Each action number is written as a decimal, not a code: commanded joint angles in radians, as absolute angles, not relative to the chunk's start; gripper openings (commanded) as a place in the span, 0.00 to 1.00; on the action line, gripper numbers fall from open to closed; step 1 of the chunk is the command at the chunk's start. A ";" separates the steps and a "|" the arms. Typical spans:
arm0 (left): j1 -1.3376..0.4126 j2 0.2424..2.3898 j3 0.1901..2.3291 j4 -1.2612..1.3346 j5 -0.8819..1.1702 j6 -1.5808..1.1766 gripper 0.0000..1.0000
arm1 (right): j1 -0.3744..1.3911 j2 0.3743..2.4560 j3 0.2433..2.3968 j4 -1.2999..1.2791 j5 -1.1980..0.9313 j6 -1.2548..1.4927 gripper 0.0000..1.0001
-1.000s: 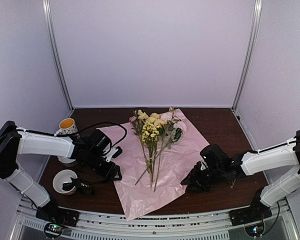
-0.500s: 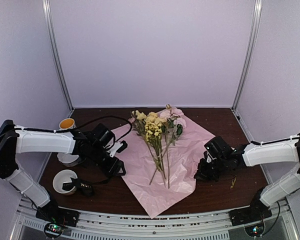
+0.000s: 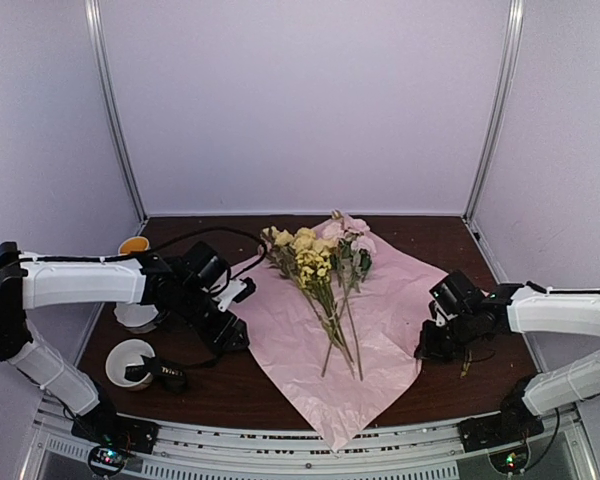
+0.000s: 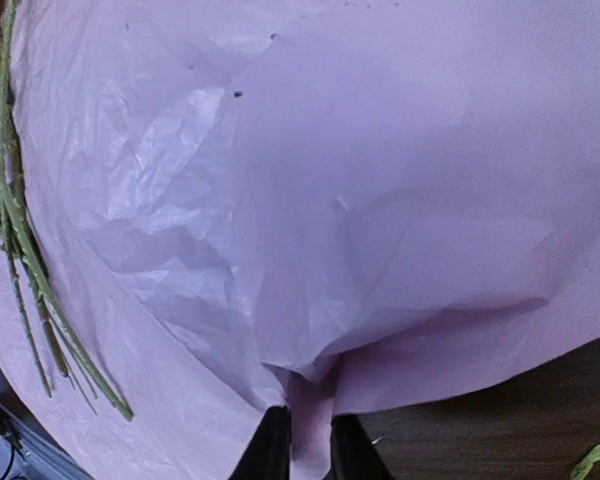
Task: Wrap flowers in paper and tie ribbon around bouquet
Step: Adjust the flattened wrapping paper at the center of the board.
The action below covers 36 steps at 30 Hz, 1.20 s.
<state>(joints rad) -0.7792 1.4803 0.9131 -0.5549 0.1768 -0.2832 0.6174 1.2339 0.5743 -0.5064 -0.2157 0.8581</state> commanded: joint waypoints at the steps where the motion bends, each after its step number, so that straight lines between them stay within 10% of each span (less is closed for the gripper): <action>1: -0.774 1.478 0.981 -0.649 0.070 -0.251 0.73 | 0.562 1.125 0.540 -0.649 -0.146 0.810 0.27; 3: -0.773 1.473 1.030 -0.701 0.019 -0.251 0.74 | 0.538 1.069 0.568 -0.709 -0.113 0.794 0.44; 9: -0.742 1.533 1.208 -0.659 0.067 -0.236 0.79 | 0.527 0.973 0.741 -0.626 -0.002 0.663 0.49; 22: -0.499 2.067 1.693 -0.759 0.095 -0.225 0.68 | 0.374 1.813 1.439 -0.770 -0.147 0.323 0.55; 28: -0.404 2.066 1.673 -0.765 0.093 -0.249 0.80 | 0.278 2.043 1.735 -0.977 -0.037 0.193 0.83; 36: -0.283 2.041 1.548 -0.783 0.124 -0.267 0.89 | 0.186 2.229 1.869 -1.063 -0.044 0.117 0.86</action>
<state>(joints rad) -0.3286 2.0750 1.6009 -0.7586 0.1055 -0.2485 0.2108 2.1490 1.7985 -0.9661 -0.0643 0.1791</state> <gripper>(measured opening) 0.891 0.857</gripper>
